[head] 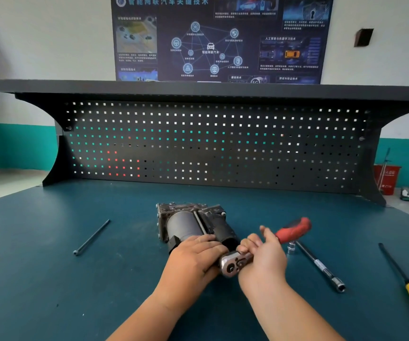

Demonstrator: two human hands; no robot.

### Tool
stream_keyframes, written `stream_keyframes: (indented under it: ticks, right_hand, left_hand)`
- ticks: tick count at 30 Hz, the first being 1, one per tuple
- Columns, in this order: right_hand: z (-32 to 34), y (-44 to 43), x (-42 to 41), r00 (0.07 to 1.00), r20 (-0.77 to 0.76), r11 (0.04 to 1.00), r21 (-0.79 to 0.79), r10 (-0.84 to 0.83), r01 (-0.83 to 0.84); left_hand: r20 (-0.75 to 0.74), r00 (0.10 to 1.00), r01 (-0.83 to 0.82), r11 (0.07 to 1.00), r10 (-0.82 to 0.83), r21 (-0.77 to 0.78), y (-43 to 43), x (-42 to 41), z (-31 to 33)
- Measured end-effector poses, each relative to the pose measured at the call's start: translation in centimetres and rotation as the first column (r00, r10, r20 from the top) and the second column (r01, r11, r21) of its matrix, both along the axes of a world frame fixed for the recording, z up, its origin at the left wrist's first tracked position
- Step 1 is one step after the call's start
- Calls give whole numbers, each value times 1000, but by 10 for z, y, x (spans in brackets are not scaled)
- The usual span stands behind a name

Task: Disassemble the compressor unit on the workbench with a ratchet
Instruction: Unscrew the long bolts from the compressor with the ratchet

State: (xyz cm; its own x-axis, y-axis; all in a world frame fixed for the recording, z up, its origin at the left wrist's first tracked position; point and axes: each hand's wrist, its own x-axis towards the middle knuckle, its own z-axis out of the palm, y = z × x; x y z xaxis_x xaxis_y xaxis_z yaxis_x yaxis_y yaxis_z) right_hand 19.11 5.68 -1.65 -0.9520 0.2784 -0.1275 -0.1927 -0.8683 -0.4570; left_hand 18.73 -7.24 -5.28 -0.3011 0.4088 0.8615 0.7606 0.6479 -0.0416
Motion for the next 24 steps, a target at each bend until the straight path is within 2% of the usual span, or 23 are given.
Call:
stream_keyframes:
  ticks: [2,4,8,10,13,15,16,17,18,20,22,24]
  right_hand:
    - [-2,-1,-1,1000,16,1000,-21,1,-1]
    - [1,-2,-1,999,-33,999,38,4,-3]
    - [12,-2,1,968,-222,947,318,117,-42]
    - [16,-2,5,917,-313,849,527,247,-49]
    - [19,-7,11,834,-359,641,767,420,8]
    - [17,-14,14,829,-383,513,847,408,139]
    - [15,-17,17,839,-404,483,852,365,200]
    - [13,-18,18,849,-423,500,835,318,228]
    - [12,-19,19,861,-430,571,792,272,215]
    - [9,-14,17,909,-386,783,610,157,124]
    - [6,-5,9,974,-222,943,331,47,30]
    - [1,1,2,998,-60,997,74,28,-24]
  left_hand:
    - [1,1000,-3,1000,3,1,0,0,-1]
    - [-4,1000,4,1000,-4,20,1,-1,-1]
    - [-39,999,-3,1000,4,27,1,-2,-3]
    - [-50,999,1,1000,0,14,1,-2,-3]
    - [-76,997,24,1000,-23,6,1,-5,-3]
    - [-78,996,50,999,-50,-2,0,-7,-3]
    - [-68,996,55,998,-55,-10,0,-7,-4]
    - [-57,997,54,998,-55,-19,-1,-7,-4]
    - [-45,998,47,999,-48,-28,-2,-7,-4]
    - [-28,999,15,999,-16,-34,-2,-5,-3]
    - [-14,1000,-5,1000,5,-18,-1,-2,-1]
    - [6,1000,-15,1000,15,-8,1,1,2]
